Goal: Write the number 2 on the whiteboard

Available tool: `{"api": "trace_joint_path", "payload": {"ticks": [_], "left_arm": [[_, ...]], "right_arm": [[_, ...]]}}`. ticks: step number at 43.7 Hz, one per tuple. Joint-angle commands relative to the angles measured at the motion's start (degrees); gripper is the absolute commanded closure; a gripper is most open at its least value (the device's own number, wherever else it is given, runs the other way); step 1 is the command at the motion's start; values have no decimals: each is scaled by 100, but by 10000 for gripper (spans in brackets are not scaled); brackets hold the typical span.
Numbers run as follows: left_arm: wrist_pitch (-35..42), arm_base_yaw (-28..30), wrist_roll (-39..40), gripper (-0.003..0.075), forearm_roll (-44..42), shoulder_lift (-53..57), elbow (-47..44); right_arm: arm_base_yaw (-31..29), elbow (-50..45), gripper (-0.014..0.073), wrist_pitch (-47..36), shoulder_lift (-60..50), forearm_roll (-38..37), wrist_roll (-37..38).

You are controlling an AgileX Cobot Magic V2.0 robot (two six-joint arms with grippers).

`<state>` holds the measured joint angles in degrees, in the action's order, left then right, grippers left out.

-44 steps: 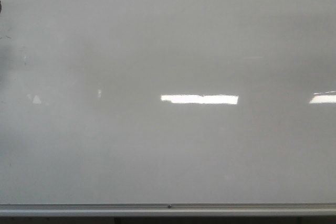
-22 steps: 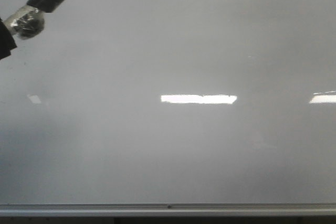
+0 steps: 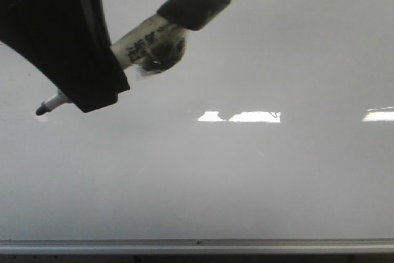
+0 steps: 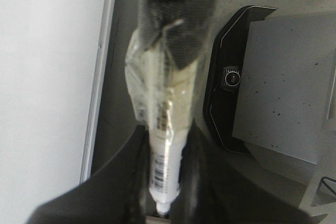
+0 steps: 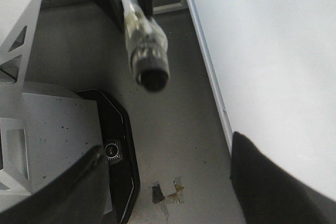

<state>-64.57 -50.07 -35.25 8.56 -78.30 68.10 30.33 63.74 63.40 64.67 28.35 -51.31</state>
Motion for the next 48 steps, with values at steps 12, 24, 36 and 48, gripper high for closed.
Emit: {"api": "trace_joint_path", "payload": {"ticks": [12, 24, 36, 48], "left_arm": [[128, -307, -11, 702, 67, 183, 479], [121, -307, -11, 702, 67, 183, 479], [145, -307, -11, 685, 67, 183, 479], [129, -282, 357, 332, -201, 248, 488]], "right_arm": [[952, 405, 77, -532, 445, 217, -93], [961, 405, 247, -752, 475, 285, -87], [961, 405, 508, -723, 475, 285, 24], [961, 405, 560, -697, 475, 249, 90]]}}
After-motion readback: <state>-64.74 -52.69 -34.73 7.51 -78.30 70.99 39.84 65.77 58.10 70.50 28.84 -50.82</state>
